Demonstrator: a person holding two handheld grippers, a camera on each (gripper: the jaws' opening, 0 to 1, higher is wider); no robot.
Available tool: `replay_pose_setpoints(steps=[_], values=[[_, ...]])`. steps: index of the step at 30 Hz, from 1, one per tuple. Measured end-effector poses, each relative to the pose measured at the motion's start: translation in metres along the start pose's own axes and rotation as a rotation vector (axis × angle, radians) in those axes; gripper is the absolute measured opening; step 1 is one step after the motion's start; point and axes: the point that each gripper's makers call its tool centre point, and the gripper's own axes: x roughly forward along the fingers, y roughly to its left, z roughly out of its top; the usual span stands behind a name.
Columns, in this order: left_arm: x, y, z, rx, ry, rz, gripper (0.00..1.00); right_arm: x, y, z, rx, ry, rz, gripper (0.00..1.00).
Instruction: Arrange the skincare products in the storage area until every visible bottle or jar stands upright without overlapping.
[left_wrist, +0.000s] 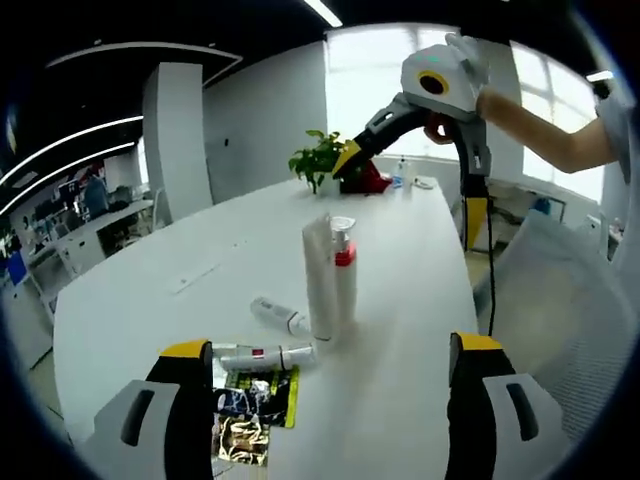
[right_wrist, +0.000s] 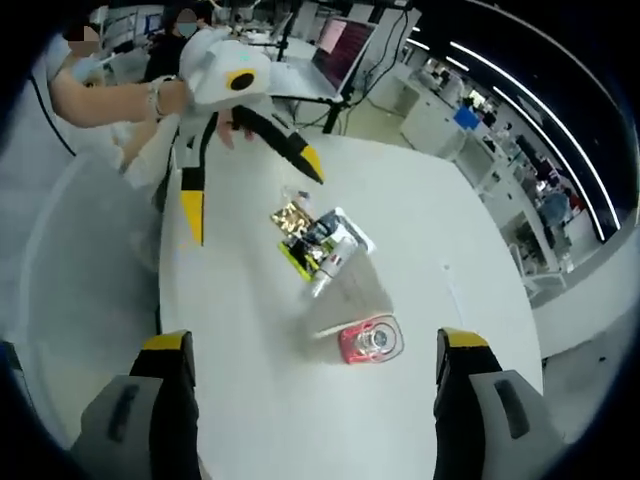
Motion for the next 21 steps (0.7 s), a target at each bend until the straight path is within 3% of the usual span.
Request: replay_pose_setpoints(steps=[14, 21], values=[[-0.02, -0.024, -0.007, -0.057, -0.023, 0.012, 0.99, -0.007, 0.023, -0.009, 0.021, -0.027, -0.008, 0.99], [-0.03, -0.019, -0.01, -0.089, -0.065, 0.029, 0.99, -0.004, 0.036, -0.016, 0.051, -0.042, -0.017, 0.99]])
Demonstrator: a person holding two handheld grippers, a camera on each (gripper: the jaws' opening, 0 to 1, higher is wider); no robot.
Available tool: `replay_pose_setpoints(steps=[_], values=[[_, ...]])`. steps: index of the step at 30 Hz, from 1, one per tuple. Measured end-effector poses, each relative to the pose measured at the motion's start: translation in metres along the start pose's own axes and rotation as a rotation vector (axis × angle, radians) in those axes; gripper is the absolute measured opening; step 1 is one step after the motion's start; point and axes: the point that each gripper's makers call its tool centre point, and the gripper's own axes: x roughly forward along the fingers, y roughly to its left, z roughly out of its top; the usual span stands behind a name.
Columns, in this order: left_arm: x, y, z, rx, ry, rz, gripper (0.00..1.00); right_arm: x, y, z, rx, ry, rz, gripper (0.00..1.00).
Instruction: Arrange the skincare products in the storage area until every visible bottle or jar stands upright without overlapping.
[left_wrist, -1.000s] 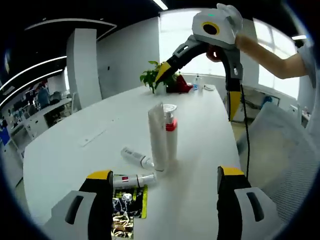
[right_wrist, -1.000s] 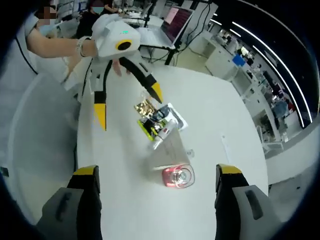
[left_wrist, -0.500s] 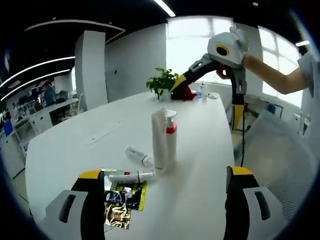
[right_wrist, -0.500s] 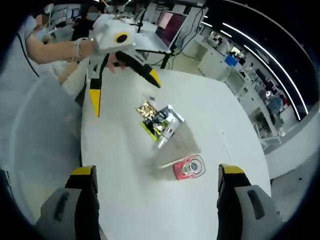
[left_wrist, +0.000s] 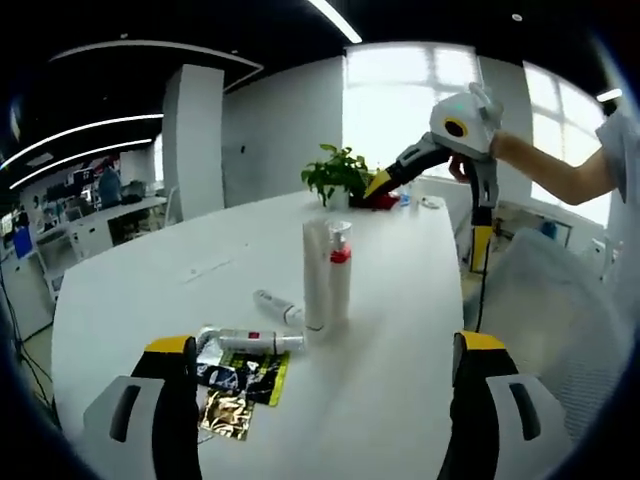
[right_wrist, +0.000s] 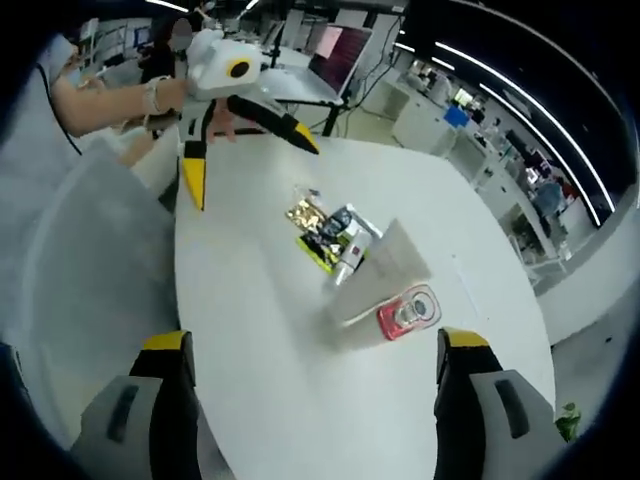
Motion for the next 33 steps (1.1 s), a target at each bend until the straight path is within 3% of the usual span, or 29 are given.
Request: replay_pose_setpoints(steps=[7, 12, 17, 28, 33], values=[[-0.005, -0.001, -0.007, -0.034, 0.005, 0.006, 0.99, 0.001, 0.014, 0.003, 0.039, -0.076, -0.004, 1.0], [-0.007, -0.004, -0.014, -0.028, 0.029, 0.007, 0.99, 0.0, 0.016, -0.008, 0.095, -0.053, -0.022, 1.0], [-0.007, -0.017, -0.018, -0.036, 0.044, 0.013, 0.99, 0.0, 0.014, -0.01, 0.15, -0.09, -0.057, 1.0], [-0.007, -0.023, -0.018, -0.045, 0.068, 0.024, 0.99, 0.002, 0.008, -0.016, 0.181, -0.104, -0.073, 1.0], [-0.002, -0.028, -0.019, -0.04, 0.071, 0.041, 0.99, 0.004, 0.007, -0.019, 0.138, -0.083, -0.074, 1.0]])
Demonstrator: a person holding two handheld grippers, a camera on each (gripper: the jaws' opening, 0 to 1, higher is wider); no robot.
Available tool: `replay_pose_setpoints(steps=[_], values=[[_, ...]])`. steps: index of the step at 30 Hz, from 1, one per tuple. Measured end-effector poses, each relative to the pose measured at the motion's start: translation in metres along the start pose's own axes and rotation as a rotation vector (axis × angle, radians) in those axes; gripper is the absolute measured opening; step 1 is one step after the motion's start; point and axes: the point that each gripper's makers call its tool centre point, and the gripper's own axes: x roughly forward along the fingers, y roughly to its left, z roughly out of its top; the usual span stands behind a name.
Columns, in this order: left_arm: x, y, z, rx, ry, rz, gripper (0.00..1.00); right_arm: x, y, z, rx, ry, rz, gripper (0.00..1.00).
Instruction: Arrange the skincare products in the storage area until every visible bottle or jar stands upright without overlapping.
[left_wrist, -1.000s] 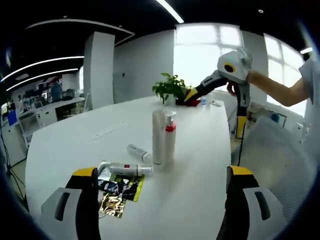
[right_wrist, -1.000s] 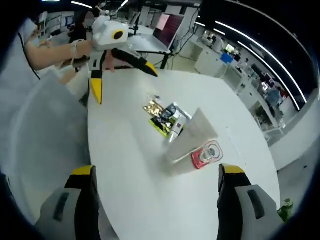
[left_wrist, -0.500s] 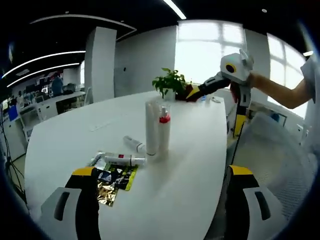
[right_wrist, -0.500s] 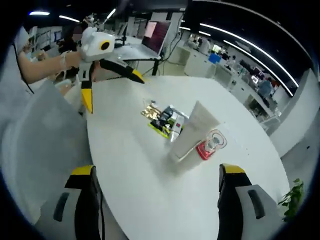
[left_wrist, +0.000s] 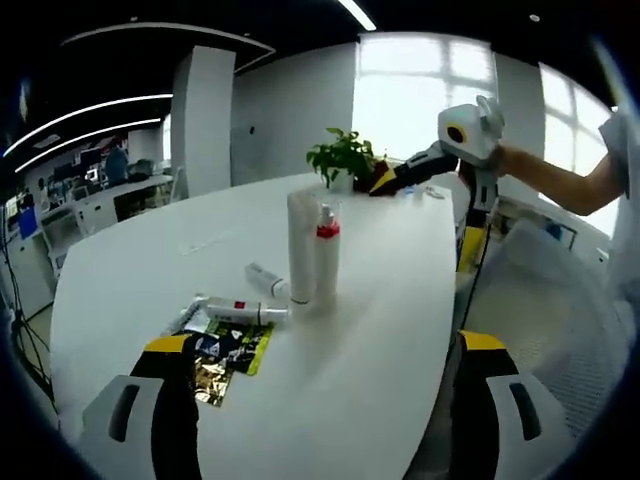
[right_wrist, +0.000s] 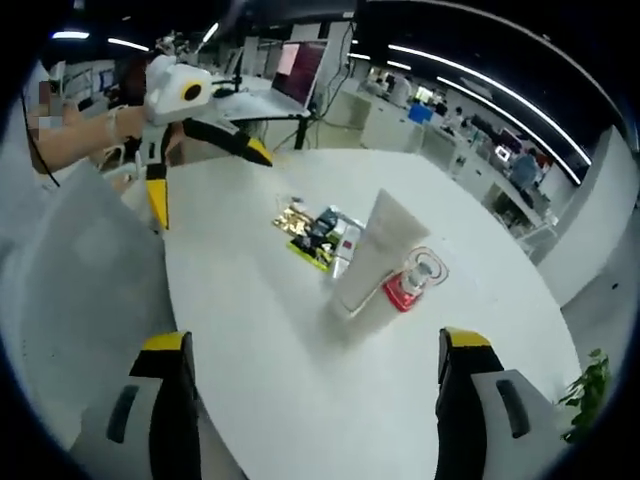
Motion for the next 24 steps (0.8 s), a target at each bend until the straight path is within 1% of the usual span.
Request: replay_pose_setpoints(steps=[2, 3, 5, 8, 12, 16, 19, 20, 22, 23, 24], values=[[0.0, 0.004, -0.001, -0.043, 0.002, 0.025, 0.99, 0.001, -0.004, -0.002, 0.011, 0.0, 0.001, 1.0], [0.0, 0.005, -0.001, -0.058, -0.003, 0.026, 0.99, 0.001, -0.005, -0.002, 0.017, -0.005, 0.005, 1.0], [0.0, 0.007, 0.0, -0.059, -0.015, 0.026, 0.99, 0.001, -0.008, -0.004, 0.021, -0.01, 0.014, 1.0], [0.002, 0.012, -0.001, -0.06, -0.004, 0.04, 0.99, 0.003, -0.014, -0.009, 0.02, -0.002, 0.026, 0.99], [0.006, 0.018, -0.001, -0.039, 0.011, 0.056, 0.98, 0.008, -0.015, -0.012, 0.014, -0.002, 0.04, 0.99], [0.009, 0.026, -0.005, -0.049, 0.024, 0.062, 0.96, 0.011, -0.016, -0.013, 0.016, -0.008, 0.055, 1.0], [0.012, 0.026, -0.003, -0.006, 0.026, 0.057, 0.96, 0.014, -0.018, -0.016, 0.03, -0.006, 0.061, 1.0], [0.013, 0.028, -0.004, 0.006, 0.035, 0.057, 0.96, 0.014, -0.018, -0.016, 0.033, -0.006, 0.06, 1.0], [0.015, 0.03, -0.006, 0.05, 0.07, 0.067, 0.94, 0.015, -0.018, -0.016, 0.041, -0.017, 0.057, 1.0], [0.017, 0.031, -0.006, 0.096, 0.083, 0.061, 0.94, 0.015, -0.019, -0.016, 0.052, -0.019, 0.053, 1.0], [0.019, 0.031, -0.007, 0.112, 0.092, 0.046, 0.95, 0.016, -0.019, -0.017, 0.054, -0.019, 0.052, 1.0]])
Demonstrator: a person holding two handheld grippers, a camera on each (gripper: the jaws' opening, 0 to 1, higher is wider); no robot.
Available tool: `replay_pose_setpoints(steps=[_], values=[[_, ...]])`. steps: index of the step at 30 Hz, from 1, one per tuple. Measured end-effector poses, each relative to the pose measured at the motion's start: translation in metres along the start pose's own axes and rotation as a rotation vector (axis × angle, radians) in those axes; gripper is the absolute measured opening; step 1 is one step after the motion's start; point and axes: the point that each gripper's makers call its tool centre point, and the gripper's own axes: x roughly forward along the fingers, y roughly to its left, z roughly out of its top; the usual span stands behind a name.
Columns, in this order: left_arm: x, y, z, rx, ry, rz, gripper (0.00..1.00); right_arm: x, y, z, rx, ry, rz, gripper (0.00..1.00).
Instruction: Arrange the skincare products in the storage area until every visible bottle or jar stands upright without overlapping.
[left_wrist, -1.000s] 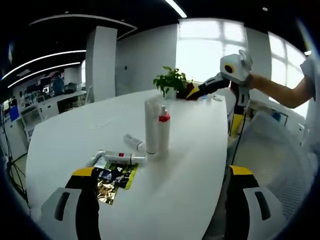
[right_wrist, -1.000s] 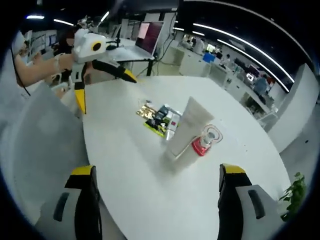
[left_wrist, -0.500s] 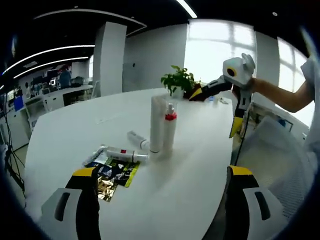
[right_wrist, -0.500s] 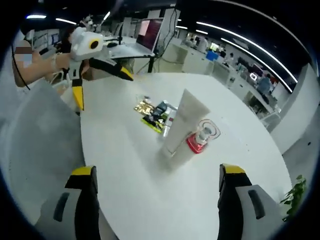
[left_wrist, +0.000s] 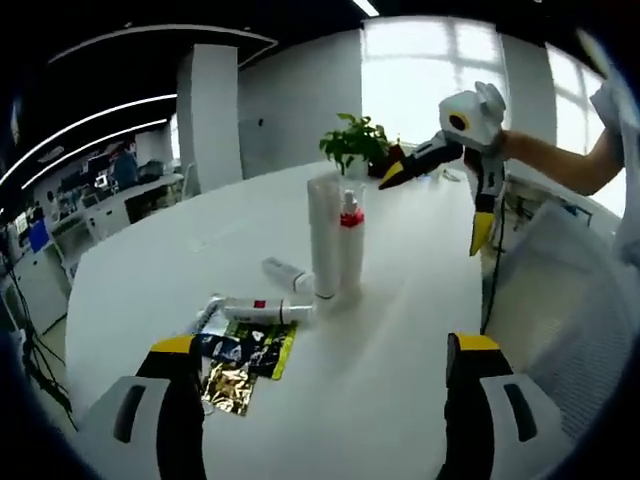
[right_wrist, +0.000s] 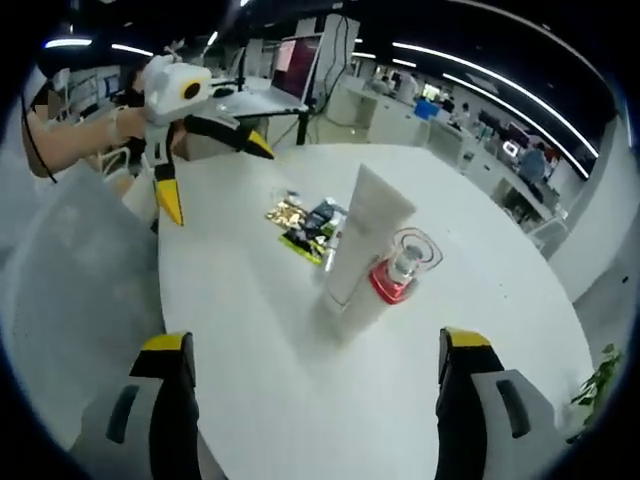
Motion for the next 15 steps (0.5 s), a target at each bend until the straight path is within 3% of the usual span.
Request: replay_pose_setpoints(steps=[11, 15], values=[[0.024, 0.001, -0.002, 0.093, 0.107, -0.093, 0.79, 0.004, 0.001, -0.005, 0.032, -0.001, -0.016, 1.0], [0.035, -0.001, 0.003, 0.133, 0.123, -0.129, 0.67, 0.006, 0.001, -0.006, 0.052, -0.008, -0.029, 1.0]])
